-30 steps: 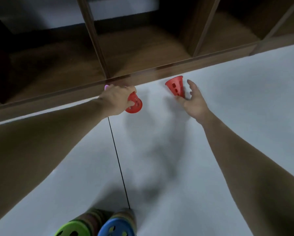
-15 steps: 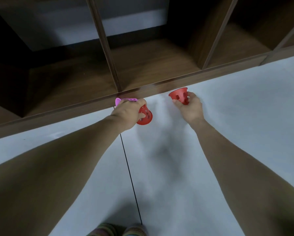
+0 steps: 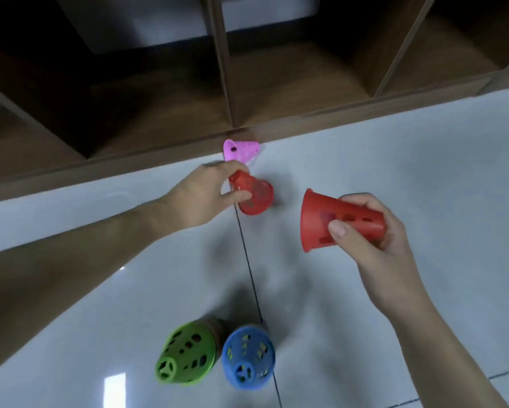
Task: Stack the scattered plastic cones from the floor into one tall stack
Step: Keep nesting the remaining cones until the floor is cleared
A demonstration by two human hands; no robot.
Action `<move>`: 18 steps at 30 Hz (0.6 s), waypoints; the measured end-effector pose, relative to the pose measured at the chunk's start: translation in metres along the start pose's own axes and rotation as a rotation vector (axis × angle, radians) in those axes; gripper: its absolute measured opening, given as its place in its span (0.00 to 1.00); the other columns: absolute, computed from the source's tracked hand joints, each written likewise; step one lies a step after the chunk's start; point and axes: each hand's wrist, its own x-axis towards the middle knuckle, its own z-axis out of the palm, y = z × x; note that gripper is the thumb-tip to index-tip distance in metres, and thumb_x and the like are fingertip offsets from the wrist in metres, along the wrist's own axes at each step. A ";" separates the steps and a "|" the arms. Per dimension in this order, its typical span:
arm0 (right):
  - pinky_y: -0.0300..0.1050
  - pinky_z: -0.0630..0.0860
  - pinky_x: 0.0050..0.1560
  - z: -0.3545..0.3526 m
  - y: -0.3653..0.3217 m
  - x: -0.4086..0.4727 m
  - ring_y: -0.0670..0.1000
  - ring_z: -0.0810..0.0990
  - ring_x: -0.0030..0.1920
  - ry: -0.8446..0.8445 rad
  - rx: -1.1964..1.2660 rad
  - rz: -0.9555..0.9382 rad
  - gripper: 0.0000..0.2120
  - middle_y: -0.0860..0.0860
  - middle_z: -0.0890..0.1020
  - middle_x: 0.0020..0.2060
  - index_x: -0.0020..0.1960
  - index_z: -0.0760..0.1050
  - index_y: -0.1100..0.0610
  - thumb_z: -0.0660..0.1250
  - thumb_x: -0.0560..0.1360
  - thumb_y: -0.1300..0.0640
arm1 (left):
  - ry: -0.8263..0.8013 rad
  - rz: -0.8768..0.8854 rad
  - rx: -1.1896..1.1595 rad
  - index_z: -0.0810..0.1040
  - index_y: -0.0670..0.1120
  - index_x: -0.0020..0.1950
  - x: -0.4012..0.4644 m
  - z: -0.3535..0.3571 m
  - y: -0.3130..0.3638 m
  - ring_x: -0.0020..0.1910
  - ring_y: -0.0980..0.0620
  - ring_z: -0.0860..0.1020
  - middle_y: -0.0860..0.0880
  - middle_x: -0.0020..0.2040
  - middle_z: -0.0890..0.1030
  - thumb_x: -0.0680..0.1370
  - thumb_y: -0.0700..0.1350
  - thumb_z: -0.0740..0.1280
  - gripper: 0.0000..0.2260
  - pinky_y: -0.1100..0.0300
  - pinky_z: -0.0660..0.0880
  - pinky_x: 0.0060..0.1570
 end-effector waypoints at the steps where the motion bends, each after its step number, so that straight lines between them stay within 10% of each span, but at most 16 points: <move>1: 0.34 0.77 0.40 0.005 -0.007 -0.015 0.42 0.81 0.37 -0.059 -0.022 -0.020 0.12 0.43 0.82 0.37 0.48 0.77 0.55 0.75 0.67 0.57 | 0.017 0.013 -0.038 0.77 0.49 0.64 -0.022 -0.014 0.008 0.54 0.53 0.78 0.52 0.56 0.81 0.78 0.54 0.70 0.18 0.65 0.72 0.55; 12: 0.39 0.74 0.43 0.037 0.001 -0.094 0.45 0.77 0.42 -0.533 -0.653 -0.278 0.19 0.42 0.77 0.43 0.54 0.78 0.53 0.76 0.68 0.45 | 0.022 0.031 0.031 0.70 0.56 0.71 -0.224 -0.068 0.045 0.57 0.68 0.76 0.62 0.61 0.78 0.76 0.65 0.65 0.26 0.75 0.71 0.57; 18: 0.41 0.75 0.46 0.036 0.022 -0.101 0.44 0.74 0.44 -0.672 -0.898 -0.327 0.25 0.39 0.73 0.45 0.60 0.75 0.44 0.73 0.68 0.33 | 0.032 0.053 0.056 0.74 0.53 0.65 -0.245 -0.028 0.047 0.53 0.58 0.80 0.57 0.57 0.79 0.75 0.62 0.68 0.22 0.62 0.75 0.52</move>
